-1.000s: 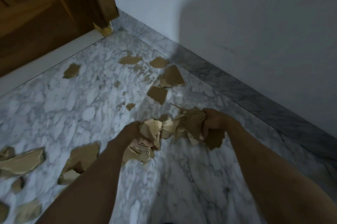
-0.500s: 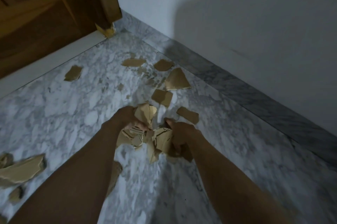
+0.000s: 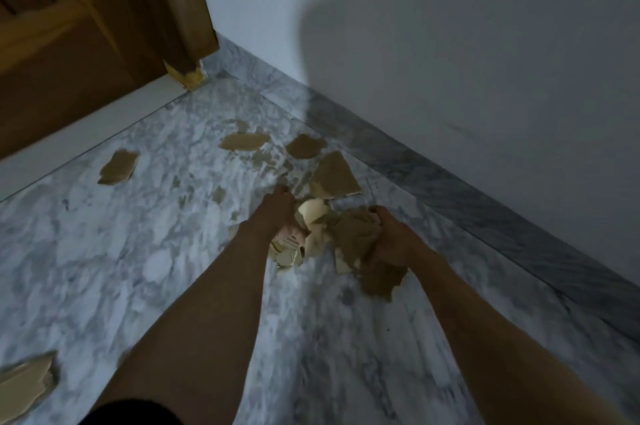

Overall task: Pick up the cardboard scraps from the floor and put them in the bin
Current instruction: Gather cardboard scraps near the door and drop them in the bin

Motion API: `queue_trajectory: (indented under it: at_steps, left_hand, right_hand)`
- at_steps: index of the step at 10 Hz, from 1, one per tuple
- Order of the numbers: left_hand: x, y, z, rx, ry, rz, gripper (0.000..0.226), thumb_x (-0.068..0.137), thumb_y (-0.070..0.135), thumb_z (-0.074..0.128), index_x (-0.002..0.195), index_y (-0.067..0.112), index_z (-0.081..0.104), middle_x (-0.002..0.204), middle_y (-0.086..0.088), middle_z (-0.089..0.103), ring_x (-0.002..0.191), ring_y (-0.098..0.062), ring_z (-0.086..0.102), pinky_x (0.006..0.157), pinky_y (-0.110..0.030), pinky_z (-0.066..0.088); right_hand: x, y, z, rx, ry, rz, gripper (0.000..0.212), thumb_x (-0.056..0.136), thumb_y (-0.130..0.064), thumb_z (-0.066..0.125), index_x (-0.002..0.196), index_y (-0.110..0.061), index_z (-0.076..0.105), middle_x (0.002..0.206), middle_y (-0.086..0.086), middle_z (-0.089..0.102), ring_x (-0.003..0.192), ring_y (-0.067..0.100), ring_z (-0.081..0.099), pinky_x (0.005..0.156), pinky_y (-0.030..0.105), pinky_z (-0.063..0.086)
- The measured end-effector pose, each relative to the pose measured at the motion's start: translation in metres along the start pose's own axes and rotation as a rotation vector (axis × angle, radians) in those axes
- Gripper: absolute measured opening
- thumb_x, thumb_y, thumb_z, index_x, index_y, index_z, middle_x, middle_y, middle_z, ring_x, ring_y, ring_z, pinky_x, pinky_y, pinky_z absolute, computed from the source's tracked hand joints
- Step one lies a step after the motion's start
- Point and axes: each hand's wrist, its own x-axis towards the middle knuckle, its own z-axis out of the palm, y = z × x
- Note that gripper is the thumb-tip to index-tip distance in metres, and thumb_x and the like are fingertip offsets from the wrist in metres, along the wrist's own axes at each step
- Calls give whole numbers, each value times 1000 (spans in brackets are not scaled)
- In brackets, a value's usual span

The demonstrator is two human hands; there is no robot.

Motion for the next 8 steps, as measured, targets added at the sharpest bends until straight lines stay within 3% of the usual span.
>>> queue_trajectory:
  at_steps: [1,2,3,4,5,6,7,8]
  left_hand:
    - [13,8,17,118,-95,79,112,57,42,92,152,30,34,161,-2,18,144,-33,20,112,-46,37]
    - [17,10,28,176,-79,81,102,61,39,91,146,18,40,148,-6,26,135,-34,26,103,-47,45]
    - [12,9,31,170,-37,50,91,66,40,87,140,13,41,138,-10,36,132,-33,31,99,-44,46]
    - [5,9,36,124,60,40,78,74,35,81,137,12,41,133,-13,40,123,-34,43,93,-42,45]
    - [-1,7,43,66,124,5,69,76,34,79,132,11,45,128,-15,43,112,-34,54,89,-42,48]
    - [-6,3,44,-75,90,-62,78,66,39,87,130,15,49,122,-10,55,112,-30,57,89,-39,48]
    - [-12,-2,39,-276,68,-141,79,55,38,95,120,14,56,112,-7,67,106,-28,63,82,-32,47]
    - [-18,-5,30,-426,97,-244,77,56,37,95,118,14,56,104,-1,64,100,-25,61,77,-28,43]
  right_hand:
    - [14,4,16,-112,-78,25,74,66,-34,80,131,-22,47,126,6,57,119,29,56,100,41,47]
    - [11,-3,32,-242,23,84,60,75,-43,65,128,-18,49,138,11,41,129,34,36,106,48,39]
    - [6,-8,32,-267,101,59,45,85,-33,61,126,-17,50,135,9,39,124,33,42,96,43,43]
    - [-3,-13,32,-200,143,49,36,87,-33,58,119,-17,52,119,7,58,109,29,59,90,39,47]
    - [-9,-13,28,-96,149,90,36,86,-26,61,118,-14,51,111,8,64,104,31,63,88,37,49]
    - [-15,-7,19,39,40,256,40,82,-18,69,120,-13,60,118,11,64,111,31,62,90,35,50]
    - [-11,-2,6,121,5,270,46,76,-17,76,119,-12,64,120,10,66,111,29,63,91,33,53]
    - [0,-4,-15,326,47,218,50,75,-9,80,123,-9,64,118,7,67,114,26,62,83,24,48]
